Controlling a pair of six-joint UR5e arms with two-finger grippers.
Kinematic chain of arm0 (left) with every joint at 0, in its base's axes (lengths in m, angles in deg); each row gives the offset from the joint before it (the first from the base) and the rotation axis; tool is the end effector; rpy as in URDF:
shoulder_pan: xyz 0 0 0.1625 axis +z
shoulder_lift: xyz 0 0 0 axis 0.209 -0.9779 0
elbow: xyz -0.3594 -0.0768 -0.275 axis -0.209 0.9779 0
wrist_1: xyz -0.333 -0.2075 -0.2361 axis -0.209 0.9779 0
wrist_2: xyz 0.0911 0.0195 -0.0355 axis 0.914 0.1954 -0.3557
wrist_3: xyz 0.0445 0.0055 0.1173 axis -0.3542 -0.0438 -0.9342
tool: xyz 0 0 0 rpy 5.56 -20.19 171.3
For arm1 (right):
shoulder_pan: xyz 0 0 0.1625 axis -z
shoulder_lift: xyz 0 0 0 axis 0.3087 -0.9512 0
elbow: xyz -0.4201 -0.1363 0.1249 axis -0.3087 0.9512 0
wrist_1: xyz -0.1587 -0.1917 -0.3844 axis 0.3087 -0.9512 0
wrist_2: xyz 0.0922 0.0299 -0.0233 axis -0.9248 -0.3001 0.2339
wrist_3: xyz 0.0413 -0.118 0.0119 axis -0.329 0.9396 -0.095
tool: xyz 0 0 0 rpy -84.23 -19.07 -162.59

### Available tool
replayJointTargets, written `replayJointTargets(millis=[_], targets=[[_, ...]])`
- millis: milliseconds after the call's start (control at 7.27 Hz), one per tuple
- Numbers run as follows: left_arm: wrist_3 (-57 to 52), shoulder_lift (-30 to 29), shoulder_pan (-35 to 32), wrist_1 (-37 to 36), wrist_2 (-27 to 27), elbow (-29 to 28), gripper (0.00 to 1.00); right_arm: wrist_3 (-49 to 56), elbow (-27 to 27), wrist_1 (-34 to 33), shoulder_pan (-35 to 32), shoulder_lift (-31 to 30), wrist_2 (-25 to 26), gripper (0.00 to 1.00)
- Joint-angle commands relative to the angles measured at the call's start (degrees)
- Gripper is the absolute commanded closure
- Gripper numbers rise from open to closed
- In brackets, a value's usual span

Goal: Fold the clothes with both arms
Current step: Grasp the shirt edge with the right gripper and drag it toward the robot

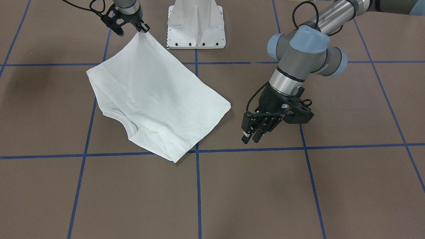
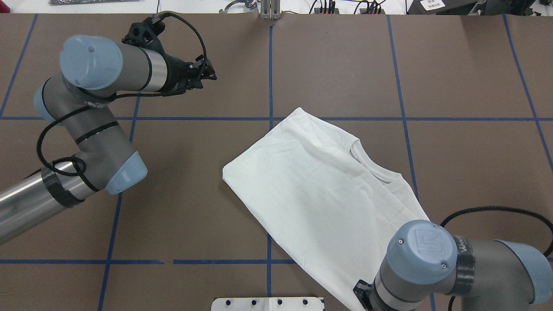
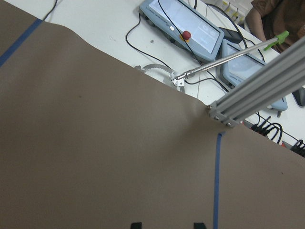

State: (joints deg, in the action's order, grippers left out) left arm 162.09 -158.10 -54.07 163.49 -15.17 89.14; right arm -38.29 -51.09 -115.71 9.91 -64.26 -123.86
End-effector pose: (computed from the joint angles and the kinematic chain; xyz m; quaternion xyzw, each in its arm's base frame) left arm 0.4848 -0.5769 0.2498 0.1122 0.5776 -0.2356 0.7735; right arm -0.5024 -0.1458 0.3150 -0.2924 -0.2560 0.2462 0.8879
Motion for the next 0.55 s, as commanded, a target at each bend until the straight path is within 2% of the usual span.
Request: replayJointTargets(millis=[0,275,412], targets=[[6.5,1.7,6.6,-9.8,-1.1,7.3,0.45,-0.4,-0.5,0.0,-1.1,0.2,2.6,0.00],[11.0,1.7,11.2,-17.7,-0.9,9.4,0.31,0.5,-0.5,0.1,-15.4,2.8,2.8,0.00],[13.3,1.9,13.7,-18.2,-0.5,9.2,0.30,0.8,0.4,0.1,-21.3,5.1,2.9,0.00]])
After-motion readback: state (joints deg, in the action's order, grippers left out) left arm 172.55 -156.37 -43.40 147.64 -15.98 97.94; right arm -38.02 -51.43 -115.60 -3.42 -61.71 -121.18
